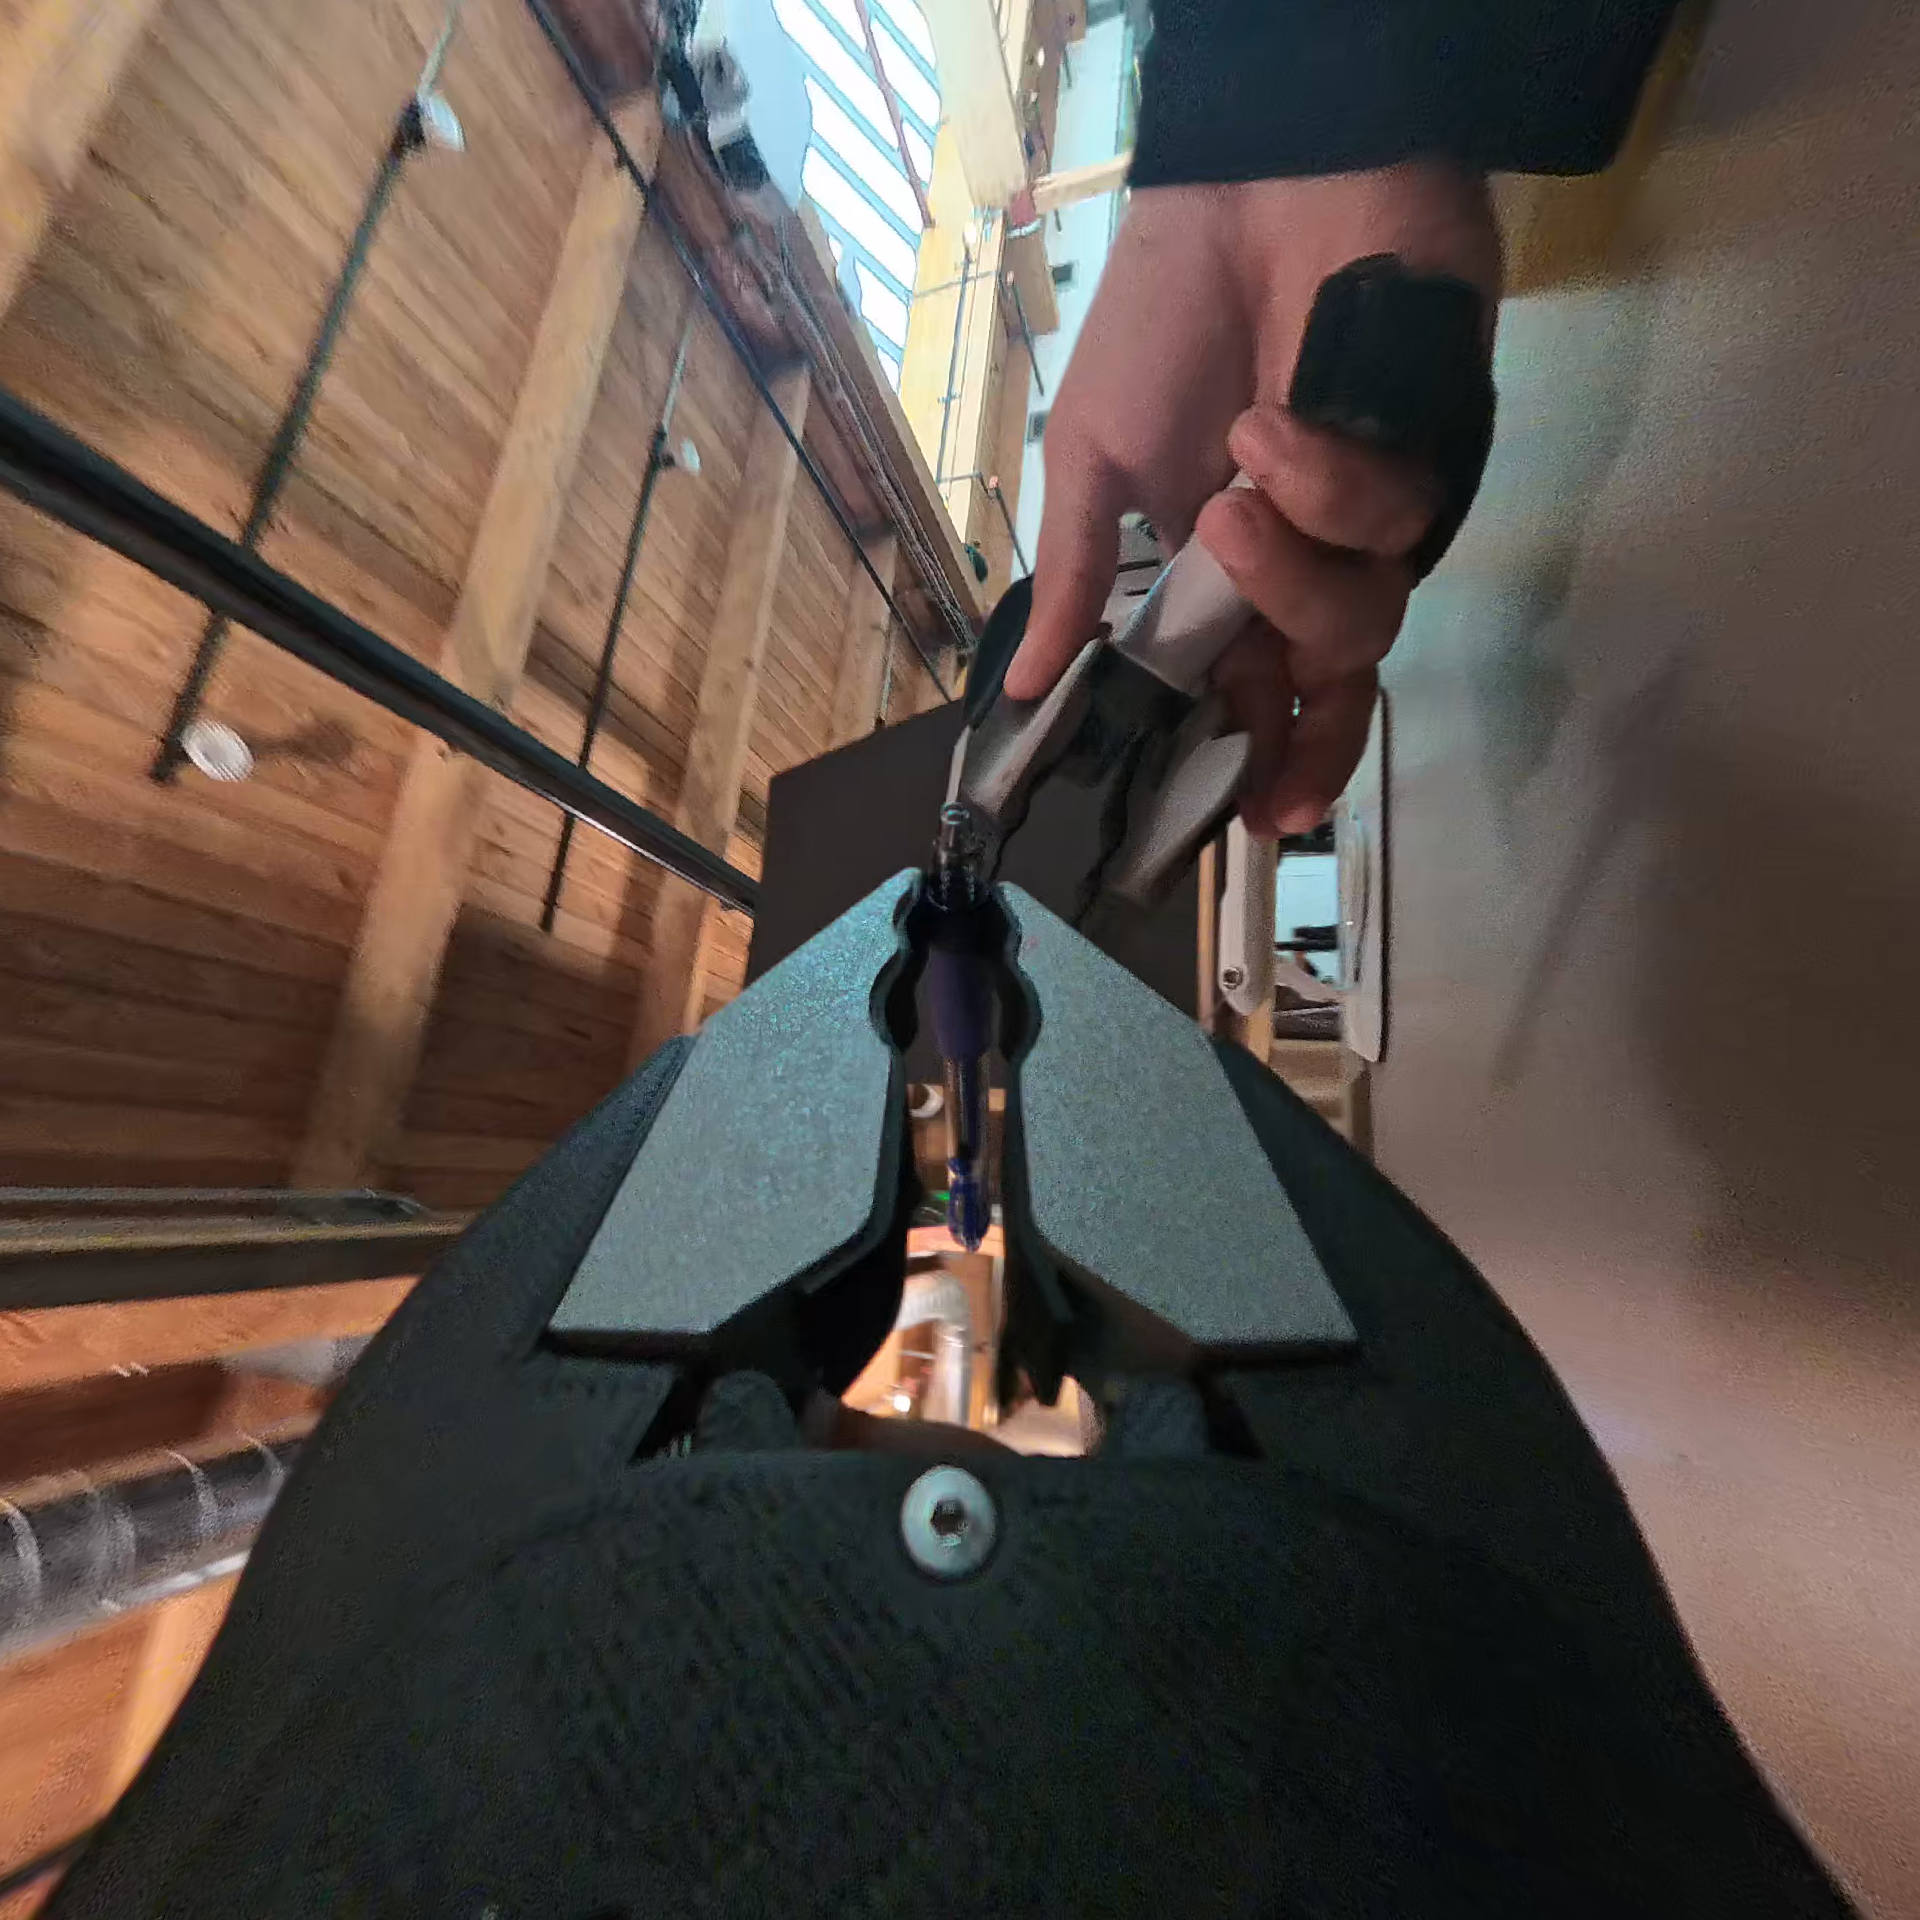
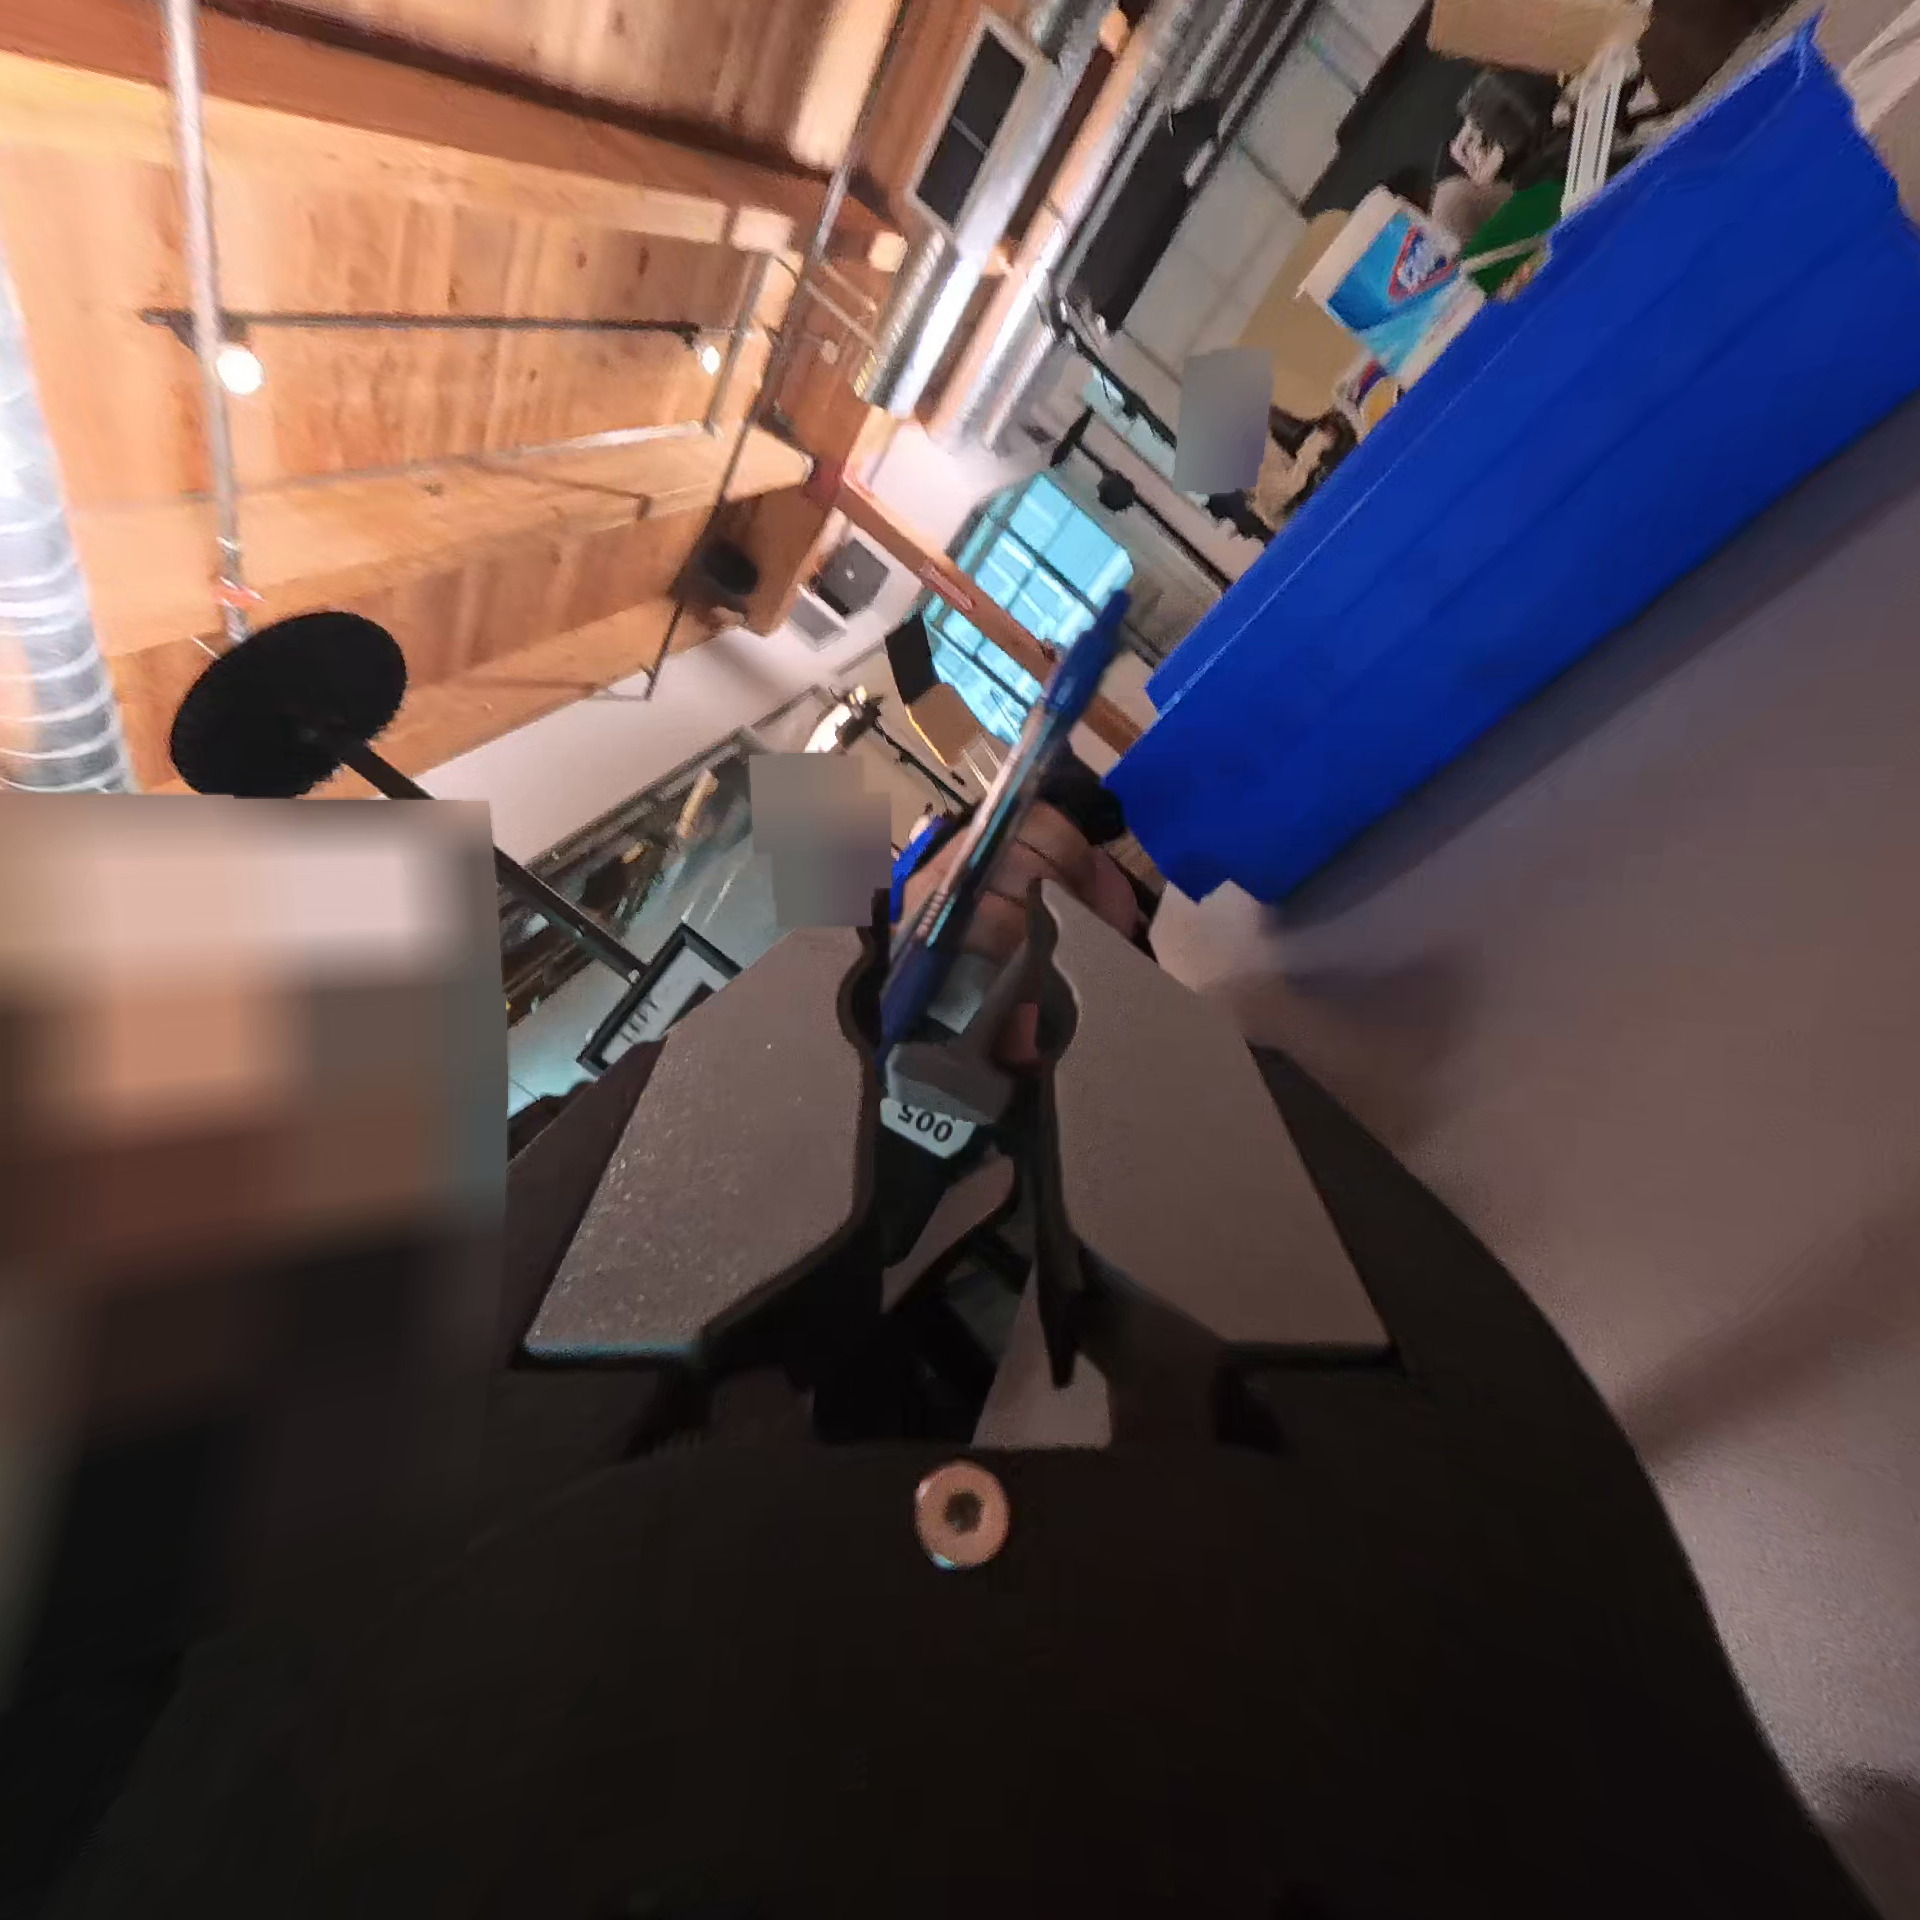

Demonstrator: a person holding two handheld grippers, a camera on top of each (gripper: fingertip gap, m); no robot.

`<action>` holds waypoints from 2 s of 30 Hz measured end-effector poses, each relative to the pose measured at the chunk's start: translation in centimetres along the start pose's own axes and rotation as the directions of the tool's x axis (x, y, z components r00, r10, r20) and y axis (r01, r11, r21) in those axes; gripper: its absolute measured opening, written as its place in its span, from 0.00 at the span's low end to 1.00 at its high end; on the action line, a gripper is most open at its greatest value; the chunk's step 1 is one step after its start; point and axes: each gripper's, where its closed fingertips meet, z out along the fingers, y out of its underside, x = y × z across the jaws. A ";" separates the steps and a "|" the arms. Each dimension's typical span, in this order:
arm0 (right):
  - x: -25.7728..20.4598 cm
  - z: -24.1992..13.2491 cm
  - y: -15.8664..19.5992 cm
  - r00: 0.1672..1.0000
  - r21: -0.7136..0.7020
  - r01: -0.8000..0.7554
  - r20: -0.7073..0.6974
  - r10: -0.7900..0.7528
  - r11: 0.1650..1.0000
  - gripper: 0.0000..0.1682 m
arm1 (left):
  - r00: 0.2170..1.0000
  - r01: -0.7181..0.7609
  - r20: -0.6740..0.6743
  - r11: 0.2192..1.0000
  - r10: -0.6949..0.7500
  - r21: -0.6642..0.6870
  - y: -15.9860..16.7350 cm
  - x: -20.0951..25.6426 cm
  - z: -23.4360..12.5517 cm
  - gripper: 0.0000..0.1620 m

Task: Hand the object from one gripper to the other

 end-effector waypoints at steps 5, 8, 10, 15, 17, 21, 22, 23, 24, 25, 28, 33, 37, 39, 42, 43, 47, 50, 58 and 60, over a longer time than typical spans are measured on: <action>1.2 1.9 3.0 0.998 -0.152 -0.032 -0.062 0.023 0.988 0.38 | 0.995 -0.104 -0.001 0.993 0.105 0.062 -1.5 0.8 -0.1 0.05; -0.1 2.6 3.8 0.999 -0.186 -0.025 0.037 0.032 0.982 0.09 | 0.995 -0.091 -0.023 0.993 0.092 0.071 -2.0 1.5 0.0 0.05; -0.1 2.8 4.1 1.000 -0.203 0.023 0.017 -0.020 0.979 0.07 | 1.000 -0.027 -0.013 0.999 0.028 0.044 -1.7 1.3 0.1 0.05; -0.1 1.7 1.6 0.987 -0.095 0.148 -0.051 -0.153 0.984 0.05 | 0.968 0.243 -0.051 0.968 -0.246 -0.056 0.1 2.0 0.7 0.12; 0.0 0.7 -0.1 0.959 -0.039 0.245 -0.136 -0.248 0.969 0.04 | 0.927 0.369 -0.039 0.924 -0.374 -0.103 1.4 2.3 0.8 0.22; 0.5 -1.6 -3.1 0.697 -0.113 0.573 -0.453 -0.555 0.812 0.03 | 0.779 0.621 0.029 0.766 -0.626 -0.169 4.8 1.8 0.5 0.26; 0.5 -2.2 -3.9 0.586 -0.154 0.647 -0.527 -0.616 0.747 0.04 | 0.742 0.664 0.050 0.724 -0.668 -0.187 5.6 1.7 0.4 0.26; 0.4 -2.8 -4.5 0.465 -0.210 0.702 -0.589 -0.661 0.680 0.04 | 0.715 0.692 0.060 0.693 -0.696 -0.203 6.1 1.9 0.3 0.25; 0.2 -3.3 -5.0 0.345 -0.275 0.738 -0.632 -0.694 0.616 0.04 | 0.698 0.707 0.070 0.672 -0.712 -0.220 6.7 2.1 0.2 0.21; 0.1 -3.7 -5.3 0.223 -0.343 0.757 -0.664 -0.714 0.556 0.04 | 0.681 0.722 0.071 0.650 -0.729 -0.238 7.1 2.4 0.1 0.10; -1.2 -4.2 -5.8 -0.033 -0.501 0.732 -0.704 -0.709 0.462 0.03 | 0.580 0.795 0.080 0.541 -0.811 -0.274 8.2 3.0 -0.1 0.05; -8.8 -6.2 -5.5 -0.301 -0.702 0.572 -0.660 -0.688 0.423 0.03 | 0.384 0.897 0.157 0.328 -0.910 -0.295 11.0 3.2 -0.8 0.00; -17.2 -13.3 -5.7 -0.494 -0.778 0.394 -0.628 -0.602 0.489 0.03 | 0.361 0.901 0.203 0.284 -0.910 -0.326 12.6 3.6 -1.3 0.00; -19.9 -18.8 -5.4 -0.552 -0.767 0.279 -0.621 -0.557 0.578 0.03 | 0.356 0.902 0.201 0.280 -0.913 -0.329 12.6 3.6 -1.4 0.00; -21.1 -27.8 -3.2 -0.598 -0.684 0.071 -0.612 -0.518 0.726 0.04 | 0.340 0.906 0.206 0.261 -0.917 -0.334 12.8 3.6 -1.5 0.01; -20.5 -30.2 -1.7 -0.569 -0.630 0.007 -0.641 -0.515 0.777 0.04 | 0.332 0.908 0.212 0.252 -0.919 -0.334 12.9 3.6 -1.6 0.00; -15.5 -36.7 5.7 -0.367 -0.399 -0.191 -0.819 -0.442 0.897 0.04 | 0.308 0.917 0.237 0.222 -0.921 -0.330 13.5 3.5 -1.9 0.01; -12.5 -41.3 9.7 -0.372 -0.241 -0.327 -0.856 -0.359 0.914 0.05 | 0.314 0.918 0.236 0.231 -0.920 -0.322 13.5 3.4 -2.0 0.01; -16.5 -34.5 2.3 -0.422 -0.333 0.009 -0.856 -0.298 0.943 0.31 | 0.283 0.928 0.242 0.201 -0.928 -0.315 13.7 3.3 -2.2 0.03; -16.6 -26.3 0.3 -0.264 -0.439 0.193 -0.884 -0.385 0.878 0.31 | 0.281 0.928 0.244 0.198 -0.928 -0.314 13.8 3.3 -2.2 0.06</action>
